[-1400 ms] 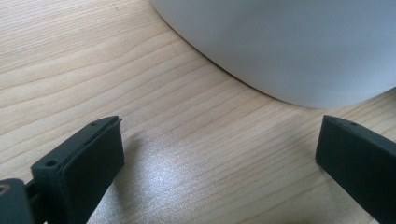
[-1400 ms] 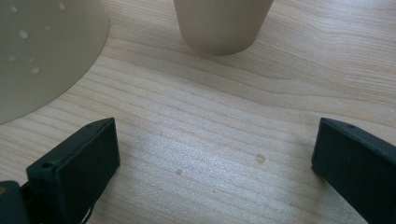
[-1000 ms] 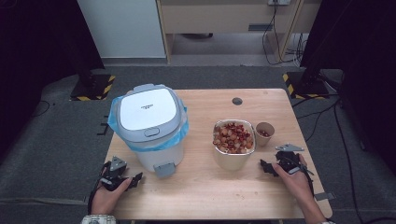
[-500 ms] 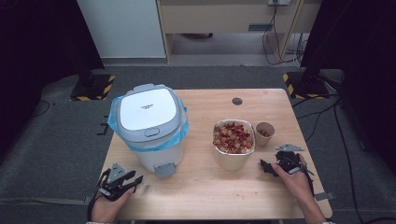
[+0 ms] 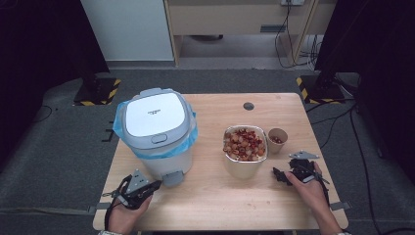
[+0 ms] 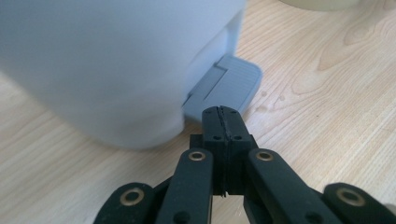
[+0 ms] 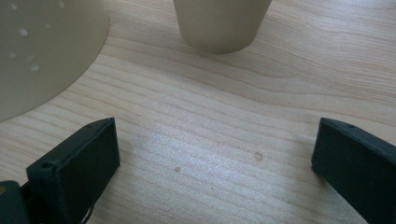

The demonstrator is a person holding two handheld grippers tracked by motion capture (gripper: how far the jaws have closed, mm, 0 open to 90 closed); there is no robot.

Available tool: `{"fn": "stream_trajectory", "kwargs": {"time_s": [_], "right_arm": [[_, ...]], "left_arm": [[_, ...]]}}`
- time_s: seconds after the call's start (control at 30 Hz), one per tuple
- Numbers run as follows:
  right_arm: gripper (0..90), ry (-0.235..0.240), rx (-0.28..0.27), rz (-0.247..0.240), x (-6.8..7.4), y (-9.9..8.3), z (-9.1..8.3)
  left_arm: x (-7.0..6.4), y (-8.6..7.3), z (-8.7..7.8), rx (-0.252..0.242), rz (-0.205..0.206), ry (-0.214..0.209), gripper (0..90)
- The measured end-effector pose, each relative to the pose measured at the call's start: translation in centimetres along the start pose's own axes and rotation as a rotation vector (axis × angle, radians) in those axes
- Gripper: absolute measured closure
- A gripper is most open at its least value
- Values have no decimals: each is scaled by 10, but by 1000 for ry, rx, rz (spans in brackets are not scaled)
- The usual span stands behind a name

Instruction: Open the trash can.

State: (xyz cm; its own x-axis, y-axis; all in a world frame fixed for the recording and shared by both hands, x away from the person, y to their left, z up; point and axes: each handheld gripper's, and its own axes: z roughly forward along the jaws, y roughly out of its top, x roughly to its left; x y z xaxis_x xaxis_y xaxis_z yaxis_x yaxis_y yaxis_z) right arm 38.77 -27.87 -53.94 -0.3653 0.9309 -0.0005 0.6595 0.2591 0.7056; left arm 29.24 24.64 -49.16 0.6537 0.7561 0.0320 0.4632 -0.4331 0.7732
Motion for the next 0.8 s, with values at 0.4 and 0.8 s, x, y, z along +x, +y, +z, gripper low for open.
{"fn": "stream_trajectory", "kwargs": {"time_s": [0.4, 0.8], "right_arm": [[12, -2, 1, 1, 0, 0, 0], [12, 1, 2, 5, 0, -1, -1]], "left_arm": [[-10, 11, 21, 13, 81, -7, 897], [-12, 15, 32, 23, 104, -1, 897]]}}
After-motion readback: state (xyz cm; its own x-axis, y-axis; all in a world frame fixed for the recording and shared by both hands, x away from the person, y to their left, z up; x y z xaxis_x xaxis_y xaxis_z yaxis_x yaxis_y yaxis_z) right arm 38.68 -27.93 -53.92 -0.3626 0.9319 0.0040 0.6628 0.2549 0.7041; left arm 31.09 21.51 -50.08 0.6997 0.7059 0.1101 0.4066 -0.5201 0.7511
